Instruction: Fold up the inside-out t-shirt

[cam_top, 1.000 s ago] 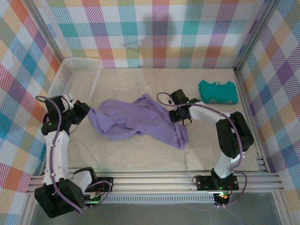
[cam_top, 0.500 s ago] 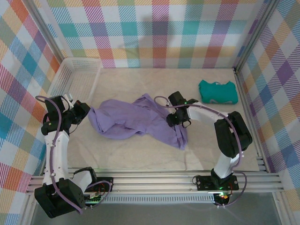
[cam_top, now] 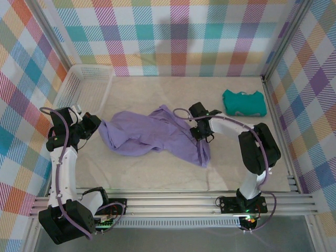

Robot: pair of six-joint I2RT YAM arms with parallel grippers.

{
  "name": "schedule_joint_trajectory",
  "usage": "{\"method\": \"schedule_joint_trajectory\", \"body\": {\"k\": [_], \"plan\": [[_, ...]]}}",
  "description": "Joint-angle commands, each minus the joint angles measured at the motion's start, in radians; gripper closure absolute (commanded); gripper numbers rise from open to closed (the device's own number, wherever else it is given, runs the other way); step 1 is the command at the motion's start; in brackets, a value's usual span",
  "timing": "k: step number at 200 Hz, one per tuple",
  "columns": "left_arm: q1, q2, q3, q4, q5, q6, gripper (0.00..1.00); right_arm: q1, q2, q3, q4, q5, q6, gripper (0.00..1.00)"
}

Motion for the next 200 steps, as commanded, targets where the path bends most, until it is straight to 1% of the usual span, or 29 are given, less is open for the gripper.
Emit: {"method": "schedule_joint_trajectory", "body": {"k": [1, 27, 56, 74, 96, 108, 119, 140, 159, 179, 200], "plan": [[-0.008, -0.007, 0.018, 0.028, 0.022, 0.01, 1.0, -0.051, -0.058, 0.014, 0.051, -0.115, 0.016, 0.88], [-0.01, 0.0, 0.028, 0.035, 0.022, 0.002, 1.0, -0.135, -0.106, 0.002, 0.119, -0.381, 0.059, 1.0], [-0.011, 0.015, 0.043, 0.069, 0.02, -0.035, 1.0, -0.244, -0.211, -0.03, 0.26, -0.718, 0.157, 1.0], [-0.012, 0.033, 0.073, 0.105, 0.026, -0.076, 1.0, -0.299, -0.266, -0.037, 0.346, -0.874, 0.241, 1.0], [-0.011, 0.068, 0.178, 0.116, 0.025, -0.108, 1.0, -0.376, -0.359, -0.05, 0.447, -1.006, 0.357, 1.0], [-0.001, 0.083, 0.252, 0.115, 0.019, -0.124, 1.0, -0.425, -0.419, -0.075, 0.512, -1.045, 0.423, 1.0], [0.021, 0.089, 0.316, 0.12, 0.018, -0.152, 1.0, -0.462, -0.473, -0.104, 0.543, -1.05, 0.462, 1.0], [0.068, 0.08, 0.39, 0.103, 0.009, -0.175, 1.0, -0.481, -0.577, -0.176, 0.478, -1.011, 0.443, 1.0], [0.087, 0.052, 0.364, 0.076, -0.016, -0.16, 1.0, -0.477, -0.661, -0.301, 0.422, -0.991, 0.439, 1.0], [0.093, 0.027, 0.285, 0.05, -0.053, -0.124, 1.0, -0.446, -0.733, -0.444, 0.364, -0.932, 0.435, 1.0], [0.11, 0.019, 0.217, 0.051, -0.065, -0.107, 1.0, -0.41, -0.75, -0.555, 0.338, -0.862, 0.436, 1.0]]}}
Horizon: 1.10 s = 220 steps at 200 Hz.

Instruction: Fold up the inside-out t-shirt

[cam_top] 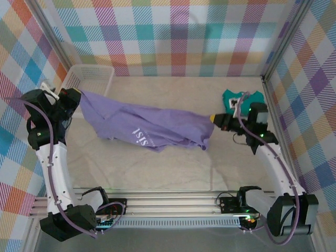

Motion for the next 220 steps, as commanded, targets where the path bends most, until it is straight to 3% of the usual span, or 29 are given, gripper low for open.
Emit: {"method": "schedule_joint_trajectory", "body": {"k": [1, 23, 58, 97, 140, 189, 220], "plan": [[0.03, -0.001, -0.084, -0.037, -0.037, 0.03, 1.0, 0.037, -0.014, -0.127, -0.083, 0.078, 0.014, 1.0], [0.042, 0.003, -0.105, -0.041, -0.053, 0.053, 1.0, 0.041, 0.023, -0.188, -0.065, 0.136, 0.028, 1.0], [0.041, 0.019, -0.12, -0.047, -0.031, 0.075, 1.0, 0.041, 0.11, -0.186, 0.036, 0.116, 0.0, 1.0], [0.037, 0.019, -0.153, -0.037, 0.001, 0.077, 1.0, 0.041, 0.178, -0.113, 0.111, 0.061, -0.027, 1.0], [-0.012, 0.017, -0.133, -0.006, 0.006, 0.052, 1.0, 0.039, 0.154, 0.025, 0.154, 0.058, -0.077, 1.0], [-0.088, 0.032, 0.188, -0.033, 0.056, -0.009, 1.0, -0.031, 0.079, 0.433, 0.047, 0.16, -0.065, 1.0], [-0.088, -0.023, 0.514, -0.206, -0.064, 0.105, 1.0, -0.068, -0.054, 0.666, -0.146, 0.31, -0.143, 1.0]]}}
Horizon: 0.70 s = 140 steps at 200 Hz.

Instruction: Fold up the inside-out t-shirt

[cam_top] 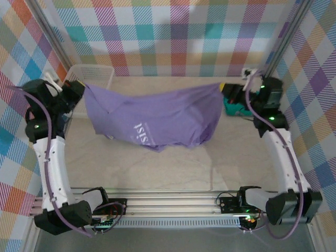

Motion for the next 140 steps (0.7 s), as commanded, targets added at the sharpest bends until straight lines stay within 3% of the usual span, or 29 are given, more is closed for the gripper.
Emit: {"method": "schedule_joint_trajectory", "body": {"k": [1, 45, 74, 91, 129, 140], "plan": [[-0.003, -0.089, 0.234, -0.109, -0.07, 0.083, 1.0, -0.019, -0.138, 0.164, -0.151, 0.125, -0.09, 1.0], [-0.003, 0.025, 0.699, -0.349, -0.193, 0.172, 1.0, -0.02, -0.221, 0.422, -0.352, 0.29, -0.222, 1.0], [-0.003, 0.136, 0.892, -0.426, -0.263, 0.202, 1.0, -0.02, -0.206, 0.515, -0.4, 0.341, -0.28, 1.0], [-0.002, 0.182, 0.874, -0.413, -0.257, 0.2, 1.0, -0.02, -0.176, 0.516, -0.405, 0.323, -0.291, 1.0], [-0.022, 0.26, 0.588, -0.232, -0.256, 0.19, 1.0, -0.02, -0.058, 0.391, -0.294, 0.246, -0.254, 1.0], [-0.084, 0.331, 0.609, -0.233, -0.28, 0.211, 1.0, -0.02, 0.004, 0.38, -0.25, 0.227, -0.241, 1.0]]}}
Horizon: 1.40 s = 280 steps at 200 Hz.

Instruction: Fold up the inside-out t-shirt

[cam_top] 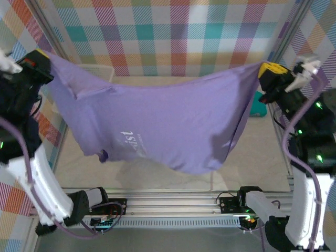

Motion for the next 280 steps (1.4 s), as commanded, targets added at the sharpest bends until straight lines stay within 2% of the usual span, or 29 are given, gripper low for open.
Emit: {"method": "schedule_joint_trajectory", "body": {"k": [1, 18, 41, 65, 81, 112, 153, 190, 236, 280], "plan": [[-0.064, 0.152, -0.036, 0.054, -0.056, 0.037, 1.0, -0.001, 0.136, -0.055, 0.084, -0.034, 0.012, 1.0], [-0.114, 0.272, 0.053, 0.05, -0.087, 0.055, 1.0, -0.001, 0.234, -0.042, 0.153, -0.053, 0.029, 1.0], [-0.13, 0.408, 0.221, 0.031, -0.078, 0.037, 1.0, -0.001, 0.338, 0.017, 0.215, -0.051, 0.037, 1.0], [-0.129, 0.481, 0.396, 0.003, -0.079, 0.028, 1.0, -0.001, 0.393, 0.096, 0.221, -0.047, 0.032, 1.0], [-0.128, 0.478, 0.47, -0.016, -0.079, 0.03, 1.0, -0.001, 0.38, 0.123, 0.212, -0.05, 0.026, 1.0], [-0.126, 0.344, 0.446, -0.027, -0.108, 0.05, 1.0, -0.001, 0.263, 0.102, 0.174, -0.028, -0.001, 1.0], [-0.125, 0.054, 0.271, 0.028, -0.18, 0.09, 1.0, -0.002, 0.028, 0.019, 0.118, 0.001, -0.017, 1.0], [-0.125, -0.093, 0.278, 0.026, -0.238, 0.132, 1.0, -0.002, -0.107, 0.05, 0.044, 0.014, -0.036, 1.0], [-0.125, -0.07, 0.346, 0.034, -0.243, 0.149, 1.0, -0.001, -0.109, 0.137, 0.009, 0.011, -0.051, 1.0], [-0.125, 0.088, 0.346, 0.08, -0.201, 0.137, 1.0, -0.002, -0.004, 0.154, 0.05, -0.018, -0.047, 1.0]]}}
